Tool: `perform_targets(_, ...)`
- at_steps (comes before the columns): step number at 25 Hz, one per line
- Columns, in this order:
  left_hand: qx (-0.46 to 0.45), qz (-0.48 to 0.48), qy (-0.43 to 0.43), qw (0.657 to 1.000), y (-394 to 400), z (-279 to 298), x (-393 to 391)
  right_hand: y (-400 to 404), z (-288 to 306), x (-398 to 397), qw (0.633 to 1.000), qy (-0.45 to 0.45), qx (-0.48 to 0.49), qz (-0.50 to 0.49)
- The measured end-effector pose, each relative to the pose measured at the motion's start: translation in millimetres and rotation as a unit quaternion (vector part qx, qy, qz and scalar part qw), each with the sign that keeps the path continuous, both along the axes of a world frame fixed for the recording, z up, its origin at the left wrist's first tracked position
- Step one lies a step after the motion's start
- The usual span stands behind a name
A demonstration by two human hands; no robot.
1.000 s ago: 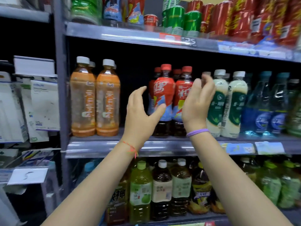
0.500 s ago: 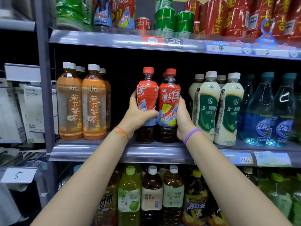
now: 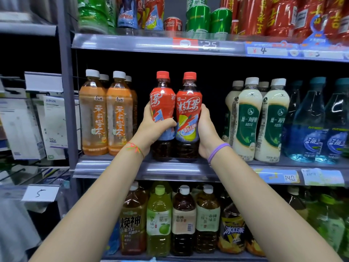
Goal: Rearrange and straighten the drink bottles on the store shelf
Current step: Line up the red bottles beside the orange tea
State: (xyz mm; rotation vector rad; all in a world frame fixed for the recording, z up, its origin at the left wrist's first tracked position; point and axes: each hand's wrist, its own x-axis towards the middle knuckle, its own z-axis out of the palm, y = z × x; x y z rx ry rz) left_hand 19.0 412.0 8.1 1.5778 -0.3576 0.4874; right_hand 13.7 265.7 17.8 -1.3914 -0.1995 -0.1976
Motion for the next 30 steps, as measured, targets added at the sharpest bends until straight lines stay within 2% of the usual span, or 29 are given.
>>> perform_targets(5, 0.022, 0.007, 0.005, 1.0, -1, -4, -5, 0, -2, -7, 1.0, 0.006, 0.014, -0.007)
perform_targets(7, 0.064, 0.092, -0.052, 0.992, -7, -9, -18, 1, -3, -10, 0.999, -0.004, -0.015, -0.041)
perform_targets(8, 0.101, 0.159, -0.111, 0.976, -11, -11, -27, 1, -5, -9, 0.995, -0.044, -0.046, -0.078)
perform_targets(10, 0.18, 0.263, -0.281, 0.905, -24, -13, -47, -6, -7, -9, 0.962, -0.178, -0.106, -0.176)
perform_targets(12, 0.203, 0.264, -0.433, 0.838, -39, -12, -58, -21, -2, -18, 0.909, -0.298, -0.143, -0.255)
perform_targets(13, 0.198, 0.24, -0.469, 0.827, -48, -11, -59, -33, 1, -22, 0.874, -0.346, -0.153, -0.304)
perform_targets(14, 0.191, 0.213, -0.48, 0.829, -60, -11, -57, -47, 3, -26, 0.837, -0.383, -0.153, -0.361)
perform_targets(15, 0.177, 0.184, -0.465, 0.848, -72, -12, -56, -63, 3, -26, 0.804, -0.401, -0.143, -0.414)
perform_targets(16, 0.156, 0.152, -0.426, 0.878, -89, -16, -55, -85, 1, -26, 0.78, -0.408, -0.132, -0.455)
perform_targets(17, 0.138, 0.123, -0.368, 0.911, -101, -17, -55, -100, 0, -24, 0.774, -0.4, -0.116, -0.477)
perform_targets(19, 0.116, 0.077, -0.243, 0.96, -130, -21, -49, -135, -5, -18, 0.802, -0.354, -0.105, -0.469)
perform_targets(21, 0.09, 0.054, -0.142, 0.984, -164, -16, -41, -171, -5, -12, 0.857, -0.275, -0.111, -0.422)
perform_targets(23, 0.037, 0.044, -0.044, 0.997, -191, -7, -28, -196, -3, -5, 0.93, -0.162, -0.096, -0.316)
perform_targets(25, -0.014, 0.028, 0.025, 0.999, -207, -3, -7, -211, -3, 3, 0.979, -0.066, -0.044, -0.189)
perform_targets(28, -0.042, 0.001, 0.058, 0.997, -213, -5, 14, -218, -4, 20, 0.996, -0.003, 0.051, -0.069)
perform_targets(30, -0.036, -0.011, 0.046, 0.998, -215, -5, 18, -219, -1, 29, 0.998, 0.011, 0.056, -0.023)
